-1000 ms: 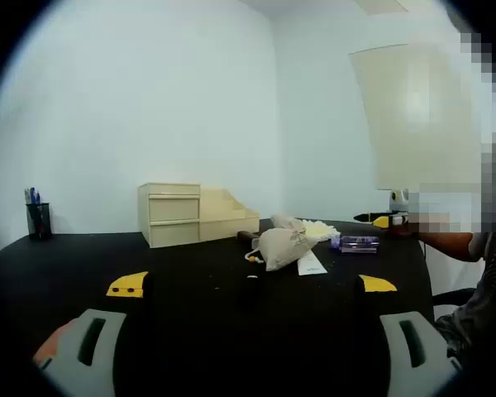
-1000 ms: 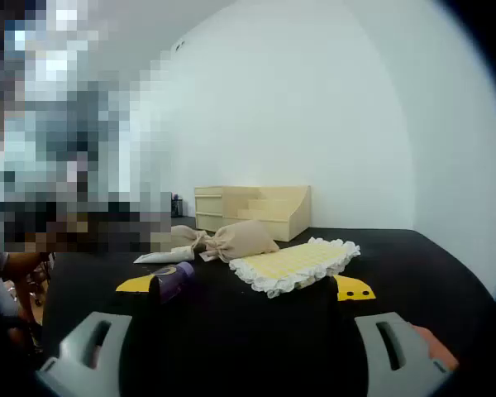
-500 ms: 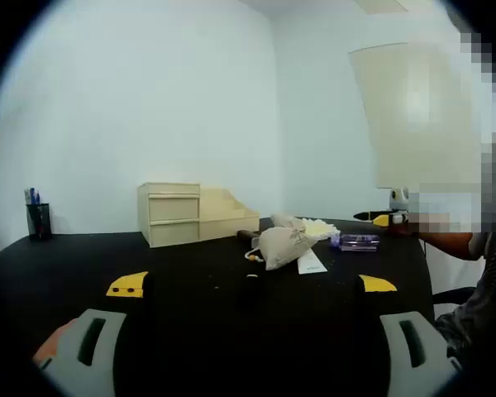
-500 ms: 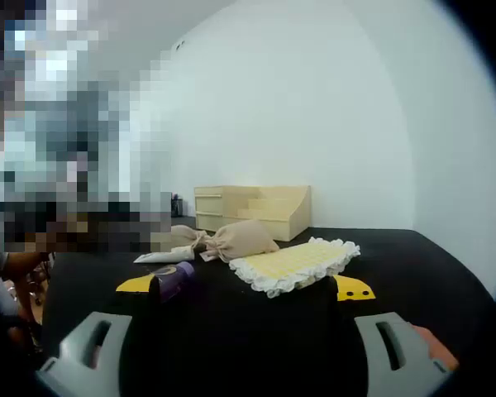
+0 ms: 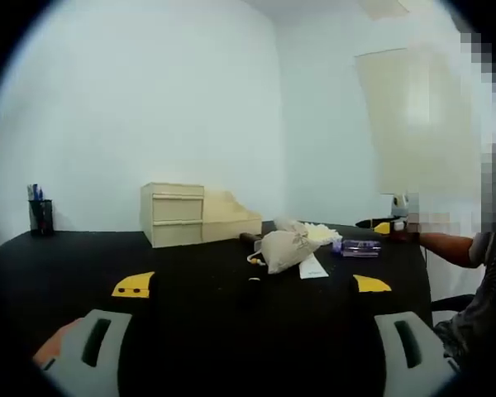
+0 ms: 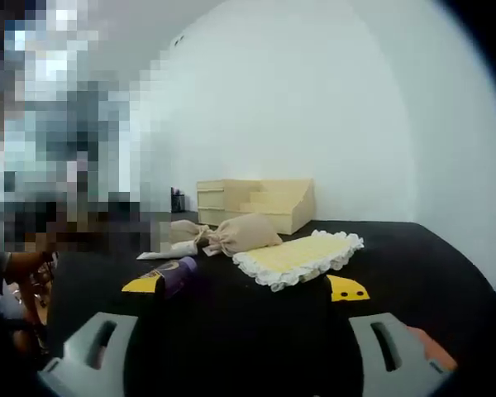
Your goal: Open the drawer, pick up the cosmetic bottles from the table one by one, place them into the drawer, release the gripper, close the drawer, and move the gripper away
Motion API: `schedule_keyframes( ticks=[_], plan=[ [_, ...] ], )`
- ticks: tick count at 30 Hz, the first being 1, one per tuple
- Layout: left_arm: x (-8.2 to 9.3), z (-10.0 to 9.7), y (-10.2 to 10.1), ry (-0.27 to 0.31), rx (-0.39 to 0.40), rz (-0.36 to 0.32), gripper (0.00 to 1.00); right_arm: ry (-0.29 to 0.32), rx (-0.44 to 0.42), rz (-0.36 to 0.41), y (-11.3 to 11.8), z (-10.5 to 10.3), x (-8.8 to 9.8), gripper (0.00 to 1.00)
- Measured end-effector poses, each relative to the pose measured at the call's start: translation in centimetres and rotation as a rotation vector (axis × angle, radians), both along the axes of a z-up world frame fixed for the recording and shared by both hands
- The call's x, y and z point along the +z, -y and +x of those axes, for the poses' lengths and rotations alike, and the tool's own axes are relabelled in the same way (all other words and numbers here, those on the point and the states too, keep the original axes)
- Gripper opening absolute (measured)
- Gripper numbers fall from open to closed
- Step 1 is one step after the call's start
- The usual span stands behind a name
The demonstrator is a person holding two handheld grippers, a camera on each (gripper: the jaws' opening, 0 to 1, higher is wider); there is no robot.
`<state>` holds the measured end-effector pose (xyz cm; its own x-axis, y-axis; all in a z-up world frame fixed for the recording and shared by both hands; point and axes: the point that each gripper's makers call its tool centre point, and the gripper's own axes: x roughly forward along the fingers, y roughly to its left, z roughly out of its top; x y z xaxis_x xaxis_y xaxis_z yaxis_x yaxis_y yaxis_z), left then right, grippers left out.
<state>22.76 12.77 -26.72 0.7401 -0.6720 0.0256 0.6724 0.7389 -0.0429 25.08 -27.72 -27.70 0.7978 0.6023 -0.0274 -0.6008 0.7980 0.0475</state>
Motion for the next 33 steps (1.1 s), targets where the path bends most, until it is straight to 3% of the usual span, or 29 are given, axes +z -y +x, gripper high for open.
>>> schedule_keyframes(
  ticks=[2,11,14,24,33],
  plan=[
    [0.5,-0.3,0.2,-0.006,-0.019,-0.047,0.89,-0.041,0.050,0.077,-0.7,-0.3,0.3,0.84],
    [1.1,0.5,0.2,-0.046,0.023,-0.097,0.95,-0.143,0.072,0.000,-0.8,-0.3,-1.0,0.93],
    [2.4,0.3,0.9,-0.034,0.018,-0.081,0.96,-0.149,0.069,-0.045,-0.6,-0.7,-1.0,0.93],
    [7.7,-0.1,4.7,0.026,-0.051,-0.091,0.96,-0.129,0.051,-0.083,1.6,-1.6,2.6,0.90],
    [8.9,-0.4,8.1,0.032,-0.091,-0.055,0.95,-0.129,0.079,-0.144,1.7,-1.3,5.1,0.81]
  ],
)
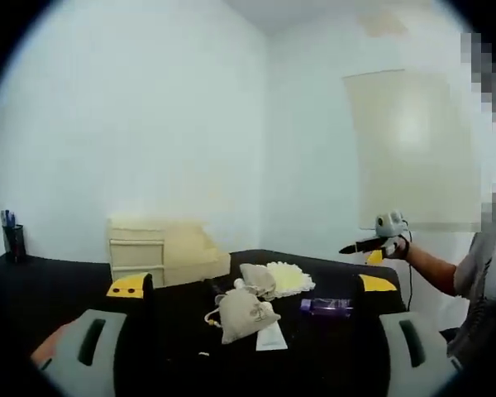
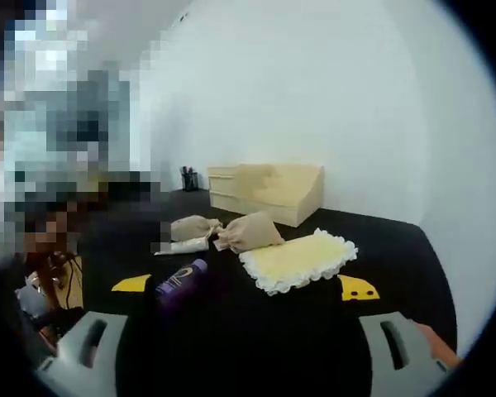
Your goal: Open the drawer, pick up the cosmetic bottles from the table one by one, place them into the drawer, release the gripper, close the drawer, and move the gripper away
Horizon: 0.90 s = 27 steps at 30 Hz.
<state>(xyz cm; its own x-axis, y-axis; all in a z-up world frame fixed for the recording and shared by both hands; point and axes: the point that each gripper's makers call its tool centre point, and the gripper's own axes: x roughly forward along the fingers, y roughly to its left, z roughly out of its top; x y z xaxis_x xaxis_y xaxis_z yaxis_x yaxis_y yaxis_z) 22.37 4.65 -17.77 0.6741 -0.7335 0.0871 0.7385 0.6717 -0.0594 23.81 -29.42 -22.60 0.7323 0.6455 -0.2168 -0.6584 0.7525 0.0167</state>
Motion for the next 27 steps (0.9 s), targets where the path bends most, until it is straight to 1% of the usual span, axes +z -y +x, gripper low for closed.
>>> schedule_keyframes(
  ticks=[1,3,6,10,12,14,16,21,24,27],
  plan=[
    [0.1,0.0,0.3,0.002,-0.006,-0.001,0.95,-0.009,0.010,-0.007,-0.1,0.1,0.2,0.77],
    [0.2,0.0,0.6,0.005,-0.012,-0.006,0.94,-0.006,0.025,-0.011,-0.5,0.6,1.1,0.72],
    [0.0,0.2,1.4,-0.001,-0.023,-0.005,0.94,-0.008,0.057,-0.019,-1.2,1.2,1.7,0.71],
    [-1.0,0.8,2.0,-0.021,-0.020,0.013,0.92,-0.013,0.077,-0.032,-1.7,2.5,2.1,0.68],
    [-1.5,1.2,2.1,-0.034,-0.013,0.011,0.90,-0.023,0.089,-0.026,-2.1,3.2,2.2,0.65],
    [-1.9,1.4,2.1,-0.044,-0.002,0.010,0.86,-0.028,0.101,-0.024,-2.6,3.9,2.3,0.61],
    [-2.4,1.7,1.9,-0.056,0.010,0.014,0.85,-0.036,0.112,-0.024,-3.1,4.6,2.3,0.58],
    [-3.6,1.7,1.9,-0.086,0.033,0.015,0.81,-0.042,0.136,-0.042,-4.2,6.1,1.9,0.53],
    [-4.1,1.6,1.8,-0.097,0.049,0.013,0.77,-0.043,0.145,-0.050,-4.8,7.1,1.8,0.48],
    [-4.5,1.3,1.8,-0.097,0.066,0.020,0.70,-0.044,0.156,-0.059,-5.5,7.9,1.8,0.45]
  ],
)
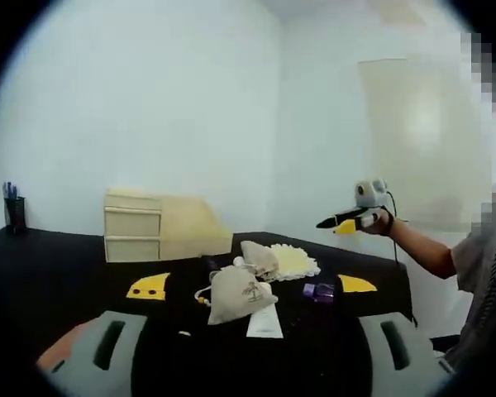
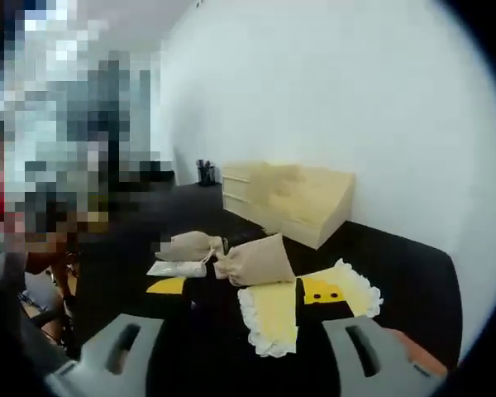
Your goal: Open the drawer, pick up the cosmetic bottles from the table one by one, place them into the drawer, release the gripper, close the drawer, and move the gripper away
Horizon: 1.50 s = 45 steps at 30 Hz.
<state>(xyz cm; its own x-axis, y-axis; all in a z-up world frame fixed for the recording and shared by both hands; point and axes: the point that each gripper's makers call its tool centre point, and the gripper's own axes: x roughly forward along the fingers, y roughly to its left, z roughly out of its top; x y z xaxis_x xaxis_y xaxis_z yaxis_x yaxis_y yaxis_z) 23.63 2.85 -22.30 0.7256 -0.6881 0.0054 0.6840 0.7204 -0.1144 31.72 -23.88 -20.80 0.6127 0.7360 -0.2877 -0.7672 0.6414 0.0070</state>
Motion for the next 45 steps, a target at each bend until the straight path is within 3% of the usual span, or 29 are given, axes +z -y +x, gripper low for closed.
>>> schedule_keyframes(
  ticks=[2,11,19,21,26,28,32,35,37,38,39,41,43,45],
  plan=[
    [-0.3,-0.5,-0.5,0.002,0.022,0.013,0.65,0.009,0.016,-0.013,-0.6,0.1,0.0,0.44],
    [-0.9,-1.8,-4.5,-0.009,0.105,-0.027,0.58,0.026,0.064,-0.037,-3.4,1.2,0.0,0.41],
    [-1.0,-1.8,-4.9,-0.008,0.127,-0.025,0.58,0.044,0.055,-0.105,-4.7,3.4,-1.1,0.34],
    [-1.2,-1.7,-4.9,-0.011,0.128,-0.020,0.58,0.111,0.088,-0.140,-5.2,3.5,-1.1,0.30],
    [-1.7,-1.3,-4.9,-0.018,0.131,-0.019,0.58,0.176,0.194,-0.236,-7.2,2.1,-2.7,0.26],
    [-2.0,-1.2,-4.9,-0.021,0.134,-0.019,0.58,0.209,0.215,-0.229,-8.2,1.8,-2.7,0.26],
    [-2.5,-1.0,-4.6,-0.031,0.134,-0.022,0.58,0.205,0.267,-0.250,-10.7,1.3,-3.5,0.26],
    [-2.9,-1.0,-4.2,-0.037,0.130,-0.021,0.58,0.129,0.268,-0.210,-12.6,1.5,-4.1,0.27],
    [-3.1,-1.0,-4.0,-0.040,0.124,-0.027,0.58,-0.034,0.174,-0.130,-13.5,2.5,-4.7,0.31],
    [-3.1,-1.0,-3.9,-0.038,0.117,-0.037,0.58,-0.088,0.176,-0.105,-14.2,2.6,-5.1,0.31],
    [-3.0,-1.1,-3.6,-0.037,0.108,-0.053,0.59,-0.107,0.179,-0.071,-15.1,2.6,-5.0,0.32],
    [-3.3,-1.1,-3.1,-0.041,0.098,-0.065,0.60,-0.112,0.171,-0.082,-16.1,3.2,-5.2,0.32],
    [-3.6,-1.1,-2.9,-0.041,0.095,-0.059,0.60,-0.157,0.155,-0.054,-17.2,3.6,-4.9,0.32],
    [-4.0,-1.1,-2.7,-0.046,0.092,-0.061,0.60,-0.282,0.165,-0.044,-18.0,4.0,-5.3,0.28]
  ],
)
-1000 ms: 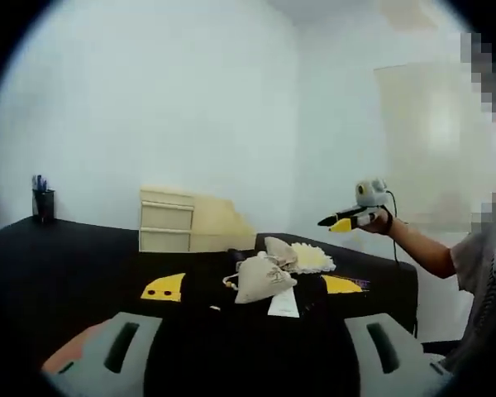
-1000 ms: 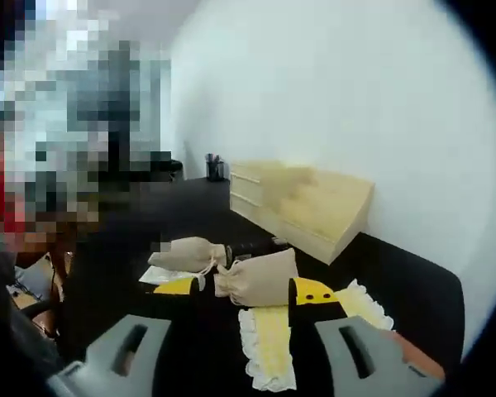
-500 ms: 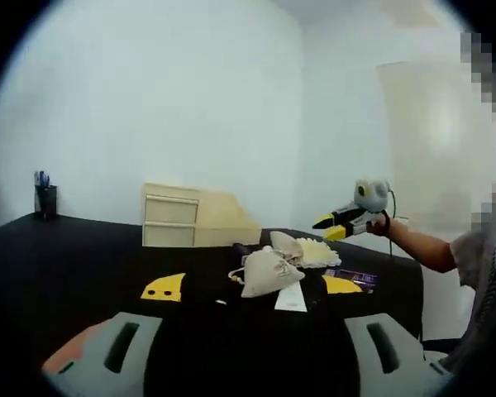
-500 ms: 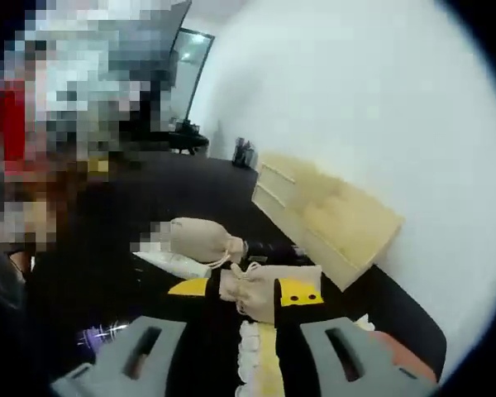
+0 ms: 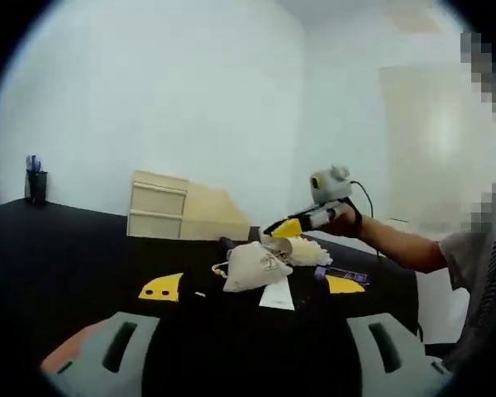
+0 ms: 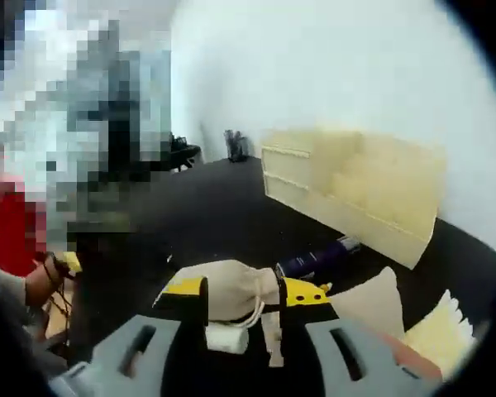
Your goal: Open the drawer, pick up the cosmetic bottles from the table one by one, place them into the drawer, release the gripper, close the drawer, and move the gripper away
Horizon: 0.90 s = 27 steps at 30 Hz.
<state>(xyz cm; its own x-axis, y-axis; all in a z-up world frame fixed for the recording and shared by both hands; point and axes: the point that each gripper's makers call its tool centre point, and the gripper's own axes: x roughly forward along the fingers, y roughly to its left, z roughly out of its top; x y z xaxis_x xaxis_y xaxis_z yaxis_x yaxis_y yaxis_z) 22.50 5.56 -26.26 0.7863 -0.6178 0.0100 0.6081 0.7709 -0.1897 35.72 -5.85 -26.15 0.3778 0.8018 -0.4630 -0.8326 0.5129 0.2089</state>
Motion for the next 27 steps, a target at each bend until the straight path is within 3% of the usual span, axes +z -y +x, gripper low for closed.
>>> schedule_keyframes(
  ticks=[2,4,5,9,13,16,20,22,27],
  plan=[
    [-0.3,-0.2,0.2,0.005,-0.009,-0.018,0.61,-0.050,-0.009,-0.019,-0.3,0.7,-0.3,0.25],
    [-0.6,-0.3,0.1,0.017,-0.005,0.030,0.61,-0.081,-0.022,-0.044,-0.3,1.4,-0.7,0.18],
    [-0.3,-0.4,0.2,0.030,-0.002,0.022,0.61,-0.083,-0.019,-0.050,-0.5,1.6,-0.7,0.14],
    [-0.5,-0.1,0.1,0.021,-0.004,0.014,0.61,-0.164,-0.012,-0.084,-0.7,1.3,-1.7,0.14],
    [-0.6,-0.1,0.2,0.024,-0.005,0.027,0.61,-0.174,-0.022,-0.162,-0.4,1.7,-3.3,0.10],
    [-0.6,-0.1,0.2,0.025,-0.008,0.021,0.61,-0.181,-0.022,-0.178,-0.6,2.0,-3.9,0.09],
    [-0.4,-0.1,0.1,0.027,-0.006,0.008,0.61,-0.265,-0.012,-0.125,-1.0,1.5,-3.6,0.07],
    [-0.4,-0.1,0.1,0.028,-0.004,0.007,0.61,-0.258,-0.011,-0.122,-0.7,1.7,-3.5,0.00],
    [-0.4,-0.1,0.0,0.028,-0.003,0.006,0.61,-0.237,0.009,-0.052,-0.7,1.4,-2.1,0.00]
  ],
)
